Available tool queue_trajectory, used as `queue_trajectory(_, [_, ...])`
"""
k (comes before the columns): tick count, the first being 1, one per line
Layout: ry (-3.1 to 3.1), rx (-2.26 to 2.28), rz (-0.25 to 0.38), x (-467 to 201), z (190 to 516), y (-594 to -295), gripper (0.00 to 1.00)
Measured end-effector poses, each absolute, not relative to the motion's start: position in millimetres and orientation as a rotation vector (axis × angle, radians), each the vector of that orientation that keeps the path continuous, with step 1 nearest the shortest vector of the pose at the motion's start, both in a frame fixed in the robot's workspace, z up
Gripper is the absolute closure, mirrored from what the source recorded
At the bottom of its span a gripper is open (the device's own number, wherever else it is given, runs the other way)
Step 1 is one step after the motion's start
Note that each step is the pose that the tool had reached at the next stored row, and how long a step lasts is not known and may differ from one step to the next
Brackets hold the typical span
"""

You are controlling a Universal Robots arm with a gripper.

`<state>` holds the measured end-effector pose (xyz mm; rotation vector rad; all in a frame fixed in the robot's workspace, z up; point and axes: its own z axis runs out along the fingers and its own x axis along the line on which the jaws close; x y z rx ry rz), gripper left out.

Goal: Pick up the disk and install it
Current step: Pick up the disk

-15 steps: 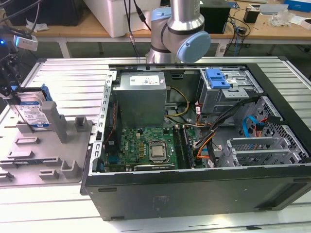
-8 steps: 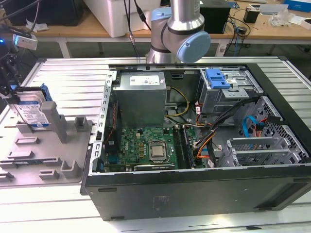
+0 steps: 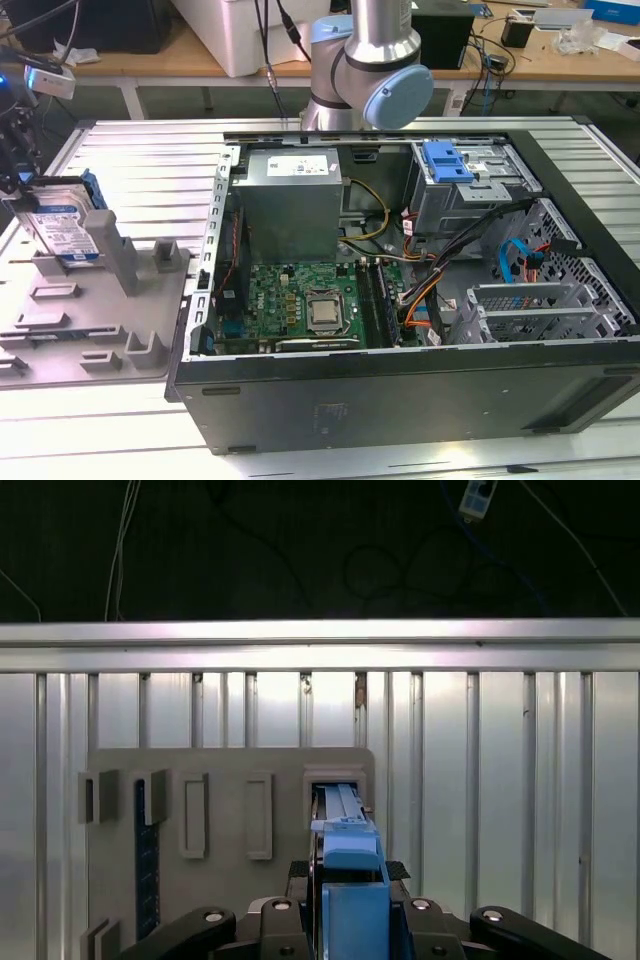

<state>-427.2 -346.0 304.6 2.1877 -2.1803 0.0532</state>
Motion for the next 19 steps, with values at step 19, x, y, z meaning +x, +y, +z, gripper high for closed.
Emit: queue_trajectory(19, [-2.182,2.189,0.073,-427.2,311.1,-345.4,0.64])
